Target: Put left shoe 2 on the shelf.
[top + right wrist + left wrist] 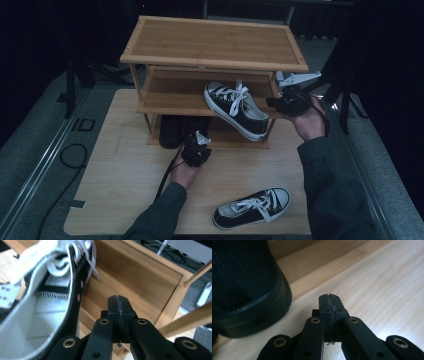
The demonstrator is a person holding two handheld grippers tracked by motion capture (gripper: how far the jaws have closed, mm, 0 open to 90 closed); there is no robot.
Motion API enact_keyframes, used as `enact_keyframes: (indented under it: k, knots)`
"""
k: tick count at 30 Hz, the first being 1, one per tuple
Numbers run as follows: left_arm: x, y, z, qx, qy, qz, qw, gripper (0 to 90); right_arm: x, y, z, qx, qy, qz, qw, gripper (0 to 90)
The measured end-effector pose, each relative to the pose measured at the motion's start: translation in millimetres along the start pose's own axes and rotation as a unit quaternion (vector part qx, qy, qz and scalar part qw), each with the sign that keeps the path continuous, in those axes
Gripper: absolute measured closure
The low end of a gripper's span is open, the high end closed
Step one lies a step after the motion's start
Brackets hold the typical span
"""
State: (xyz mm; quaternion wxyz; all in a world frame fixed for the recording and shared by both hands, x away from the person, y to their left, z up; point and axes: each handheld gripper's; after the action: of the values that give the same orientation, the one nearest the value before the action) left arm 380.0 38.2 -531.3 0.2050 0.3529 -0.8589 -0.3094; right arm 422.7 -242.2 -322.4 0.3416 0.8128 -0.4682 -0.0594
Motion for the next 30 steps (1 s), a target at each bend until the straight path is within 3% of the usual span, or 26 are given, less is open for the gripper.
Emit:
enact_keyframes:
  k: [3, 7, 17, 21, 27, 30]
  knots:
    - [-0.8, -5.0, -4.7, 0.004, 0.004, -0.007, 1.0000, 90.0, 0.2, -1.6, 7.5, -0.006, 0.005, -0.001, 1.0000, 90.0]
    - [0.4, -14.4, -11.7, 0.005, -0.006, -0.028, 0.9996, 90.0, 0.0, -3.6, 16.8, -0.016, 0.008, -0.002, 0.9998, 90.0]
    - [-8.3, -39.8, -23.8, -0.026, -0.017, -0.060, 0.9977, 89.9, -9.7, -11.1, 37.0, -0.037, 0.024, -0.014, 0.9989, 90.0]
    - [-9.8, -47.4, -26.0, -0.008, 0.002, -0.070, 0.9975, 89.9, -12.9, -9.2, 46.0, -0.038, 0.025, -0.018, 0.9988, 90.0]
    - [-9.8, -52.8, -31.1, -0.014, -0.009, -0.081, 0.9966, 89.6, -17.0, -5.1, 58.9, -0.040, 0.026, -0.026, 0.9985, 89.8]
    - [-9.0, -56.5, -33.6, -0.011, -0.003, -0.083, 0.9965, 89.0, -19.1, -4.4, 62.3, -0.042, 0.028, -0.029, 0.9983, 89.8]
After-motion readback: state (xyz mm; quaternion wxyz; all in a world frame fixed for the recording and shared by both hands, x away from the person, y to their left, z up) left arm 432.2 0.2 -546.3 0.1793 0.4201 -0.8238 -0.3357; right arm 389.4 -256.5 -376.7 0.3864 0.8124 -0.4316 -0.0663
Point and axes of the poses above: each handheld gripper's, and its own axes: y roughly backward along the jaws, z roughly out of its underside, x roughly to its right, and after that the axes turned 9 degrees about z, right-handed
